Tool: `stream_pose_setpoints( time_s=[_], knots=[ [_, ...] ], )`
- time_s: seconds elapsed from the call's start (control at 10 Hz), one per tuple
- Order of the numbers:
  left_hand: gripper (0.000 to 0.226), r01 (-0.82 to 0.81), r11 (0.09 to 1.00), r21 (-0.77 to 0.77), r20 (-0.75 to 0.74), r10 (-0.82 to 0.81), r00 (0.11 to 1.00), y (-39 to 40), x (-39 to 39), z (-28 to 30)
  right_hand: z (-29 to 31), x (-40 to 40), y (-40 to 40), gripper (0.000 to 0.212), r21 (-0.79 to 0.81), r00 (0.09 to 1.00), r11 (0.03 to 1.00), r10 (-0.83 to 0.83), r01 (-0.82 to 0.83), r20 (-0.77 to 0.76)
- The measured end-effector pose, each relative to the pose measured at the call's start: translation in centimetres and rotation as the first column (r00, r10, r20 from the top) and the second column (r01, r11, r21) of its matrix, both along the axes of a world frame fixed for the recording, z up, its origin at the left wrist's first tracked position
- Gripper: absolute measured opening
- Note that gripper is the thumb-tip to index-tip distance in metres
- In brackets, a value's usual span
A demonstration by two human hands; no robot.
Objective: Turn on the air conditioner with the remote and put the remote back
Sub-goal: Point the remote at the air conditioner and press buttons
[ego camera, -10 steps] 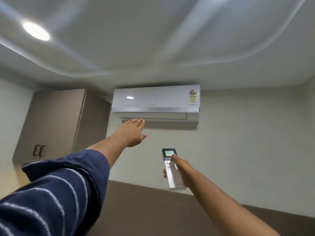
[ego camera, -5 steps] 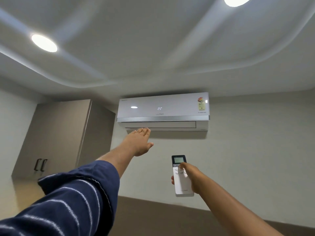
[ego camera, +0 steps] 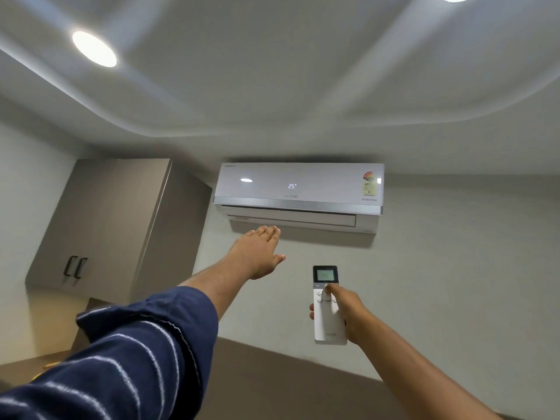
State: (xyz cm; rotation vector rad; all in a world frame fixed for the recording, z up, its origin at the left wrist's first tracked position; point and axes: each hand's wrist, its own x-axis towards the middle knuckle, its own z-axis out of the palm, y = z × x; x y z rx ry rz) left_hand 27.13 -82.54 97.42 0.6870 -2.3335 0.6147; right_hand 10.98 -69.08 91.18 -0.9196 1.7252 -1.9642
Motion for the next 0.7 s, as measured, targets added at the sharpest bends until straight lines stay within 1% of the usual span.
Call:
stream_pose_setpoints(
  time_s=[0.2, 0.5, 0.7],
  knots=[
    [0.068, -0.019, 1.0, -0.01, 0.006, 0.019, 1.0, 1.1, -0.1, -1.8, -0.4, 0.7, 1.0, 0.019, 0.011, 0.999, 0.999, 0.046, -0.046, -0.005],
    [0.068, -0.059, 0.998, 0.022, 0.034, 0.058, 0.998, 1.6, 0.4, -3.7, -1.3, 2.1, 1.5, 0.023, 0.042, 0.994, 0.993, 0.113, -0.112, -0.007],
    [0.068, -0.084, 0.996, 0.028, 0.047, 0.082, 0.995, 1.6, 1.0, -4.4, -2.7, 2.6, 1.3, 0.022, 0.051, 0.994, 0.993, 0.108, -0.108, -0.007]
  ],
)
